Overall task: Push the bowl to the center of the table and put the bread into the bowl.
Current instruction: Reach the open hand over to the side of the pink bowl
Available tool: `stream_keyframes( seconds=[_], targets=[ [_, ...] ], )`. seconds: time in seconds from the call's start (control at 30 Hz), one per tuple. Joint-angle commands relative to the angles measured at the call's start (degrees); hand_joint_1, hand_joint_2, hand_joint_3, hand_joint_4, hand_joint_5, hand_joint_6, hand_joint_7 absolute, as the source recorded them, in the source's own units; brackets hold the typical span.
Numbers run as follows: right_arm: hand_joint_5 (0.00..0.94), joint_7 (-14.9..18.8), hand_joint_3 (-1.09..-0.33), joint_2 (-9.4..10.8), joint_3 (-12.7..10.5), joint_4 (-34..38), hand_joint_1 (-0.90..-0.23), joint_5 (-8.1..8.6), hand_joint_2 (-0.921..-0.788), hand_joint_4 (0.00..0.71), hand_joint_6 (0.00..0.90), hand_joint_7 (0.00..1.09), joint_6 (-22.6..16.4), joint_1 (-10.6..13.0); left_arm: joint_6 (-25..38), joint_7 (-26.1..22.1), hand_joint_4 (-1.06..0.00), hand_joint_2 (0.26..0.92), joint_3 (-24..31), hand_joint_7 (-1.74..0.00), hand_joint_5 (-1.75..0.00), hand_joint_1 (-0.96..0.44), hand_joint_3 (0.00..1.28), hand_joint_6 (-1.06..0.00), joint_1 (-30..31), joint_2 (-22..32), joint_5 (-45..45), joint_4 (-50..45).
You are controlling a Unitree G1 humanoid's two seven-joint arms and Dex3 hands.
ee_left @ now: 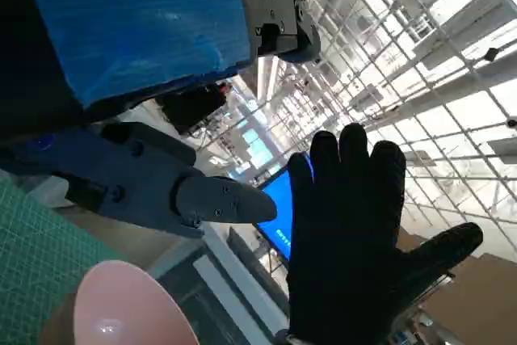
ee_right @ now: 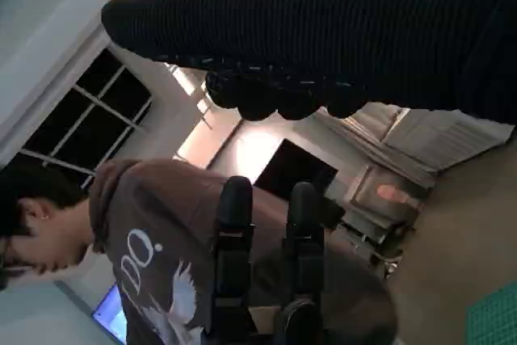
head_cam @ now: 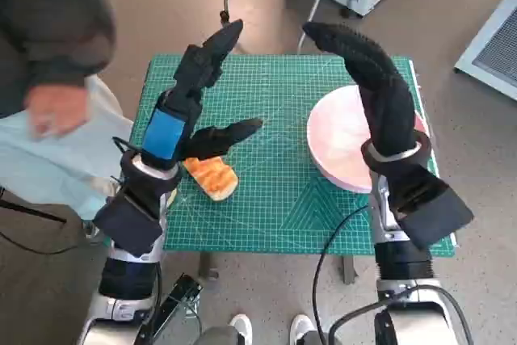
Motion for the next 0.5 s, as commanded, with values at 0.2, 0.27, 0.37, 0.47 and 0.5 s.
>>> stream_keyframes(
  seconds=[0.2,0.27,0.37,0.47,0.5],
  targets=[
    [0.0,1.3,-0.818,0.3,0.2,1.5,-0.645,0.94,-0.921,0.234,-0.001,0.66,-0.7,0.7,-0.8,0.6,-0.22,0.921,0.2,-0.45,0.0,-0.42,0.21,-0.08,1.0,0.4,0.7,-0.7],
    [0.0,1.4,-0.817,0.3,0.1,1.7,-0.644,1.02,-0.921,0.234,-0.001,0.66,-0.8,0.8,-0.8,0.6,-0.22,0.921,0.2,-0.45,0.0,-0.42,0.21,-0.08,1.1,0.4,0.7,-0.8],
    [0.0,1.5,-0.817,0.4,0.1,1.8,-0.642,1.08,-0.921,0.234,-0.001,0.66,-0.9,0.8,-0.7,0.7,-0.22,0.921,0.2,-0.45,0.0,-0.42,0.21,-0.08,1.1,0.5,0.7,-0.9],
    [0.0,1.6,-0.817,0.4,0.1,2.0,-0.643,1.2,-0.921,0.234,-0.001,0.66,-1.1,0.8,-0.6,0.8,-0.22,0.921,0.2,-0.45,0.0,-0.42,0.21,-0.08,1.2,0.6,0.8,-1.1],
    [0.0,1.7,-0.817,0.4,0.1,2.0,-0.646,1.22,-0.921,0.234,-0.001,0.66,-1.1,0.8,-0.5,0.8,-0.22,0.921,0.2,-0.45,0.0,-0.42,0.21,-0.08,1.2,0.6,0.8,-1.1]
  ],
)
